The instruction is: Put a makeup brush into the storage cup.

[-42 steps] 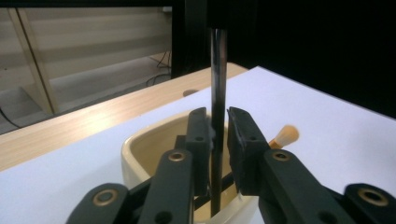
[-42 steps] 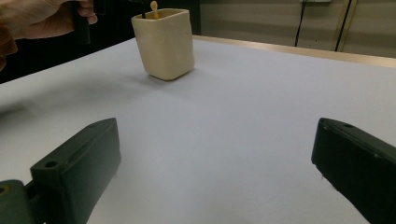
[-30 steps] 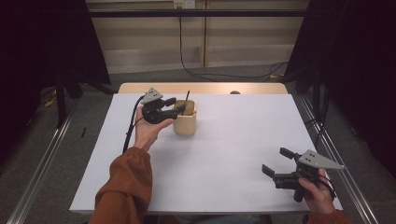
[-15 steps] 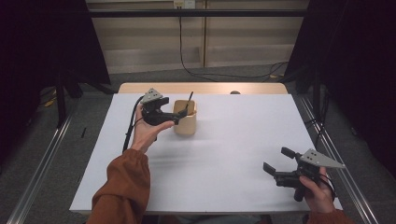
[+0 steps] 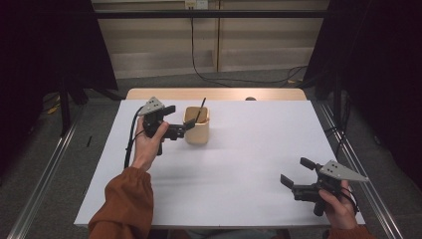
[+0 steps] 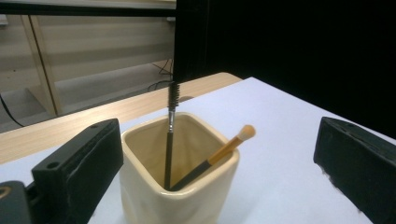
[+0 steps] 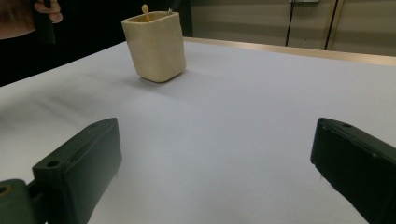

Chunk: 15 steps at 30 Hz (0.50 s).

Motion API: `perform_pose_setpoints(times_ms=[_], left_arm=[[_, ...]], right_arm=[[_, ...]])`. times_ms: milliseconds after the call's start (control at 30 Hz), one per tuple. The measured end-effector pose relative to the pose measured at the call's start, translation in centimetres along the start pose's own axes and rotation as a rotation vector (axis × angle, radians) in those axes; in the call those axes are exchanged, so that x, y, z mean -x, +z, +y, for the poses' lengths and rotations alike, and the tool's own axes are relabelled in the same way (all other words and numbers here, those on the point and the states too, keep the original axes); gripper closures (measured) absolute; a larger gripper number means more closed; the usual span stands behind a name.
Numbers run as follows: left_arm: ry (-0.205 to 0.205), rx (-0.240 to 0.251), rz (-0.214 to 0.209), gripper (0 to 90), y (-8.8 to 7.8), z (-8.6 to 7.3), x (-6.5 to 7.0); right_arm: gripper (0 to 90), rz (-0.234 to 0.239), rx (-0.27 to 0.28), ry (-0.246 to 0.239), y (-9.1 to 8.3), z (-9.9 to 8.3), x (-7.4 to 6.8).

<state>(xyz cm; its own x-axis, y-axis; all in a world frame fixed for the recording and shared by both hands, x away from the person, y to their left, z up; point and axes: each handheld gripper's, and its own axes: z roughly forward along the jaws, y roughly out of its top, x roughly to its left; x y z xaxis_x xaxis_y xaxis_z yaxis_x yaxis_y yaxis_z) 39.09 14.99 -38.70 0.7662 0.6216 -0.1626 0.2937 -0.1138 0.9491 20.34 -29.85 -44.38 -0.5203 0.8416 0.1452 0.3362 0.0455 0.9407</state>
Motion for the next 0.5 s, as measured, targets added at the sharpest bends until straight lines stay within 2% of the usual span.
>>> perform_pose_setpoints(times_ms=[133, 200, 367, 467, 500], left_arm=[[0.009, 0.011, 0.007, 1.4, -1.1, -0.4, 0.3], [-0.004, 0.014, 0.01, 1.8, -1.5, -0.9, 0.3], [-0.005, -0.012, 0.022, 2.0, -2.4, -2.3, 0.3], [-0.016, -0.012, 0.022, 1.9, -2.9, -2.7, 0.6], [-0.006, -0.017, 0.032, 2.1, -3.0, -2.7, 0.9]], right_arm=[[0.8, -0.008, 0.007, 0.002, -0.1, 0.1, 0.0], [0.6, -0.01, 0.008, 0.001, -0.1, 0.1, 0.0], [0.2, -0.001, 0.002, -0.002, -0.1, 0.0, -0.1], [0.3, -0.001, -0.001, -0.003, 0.0, 0.0, -0.1], [0.2, -0.001, 0.0, -0.003, 0.0, 0.1, -0.1]])
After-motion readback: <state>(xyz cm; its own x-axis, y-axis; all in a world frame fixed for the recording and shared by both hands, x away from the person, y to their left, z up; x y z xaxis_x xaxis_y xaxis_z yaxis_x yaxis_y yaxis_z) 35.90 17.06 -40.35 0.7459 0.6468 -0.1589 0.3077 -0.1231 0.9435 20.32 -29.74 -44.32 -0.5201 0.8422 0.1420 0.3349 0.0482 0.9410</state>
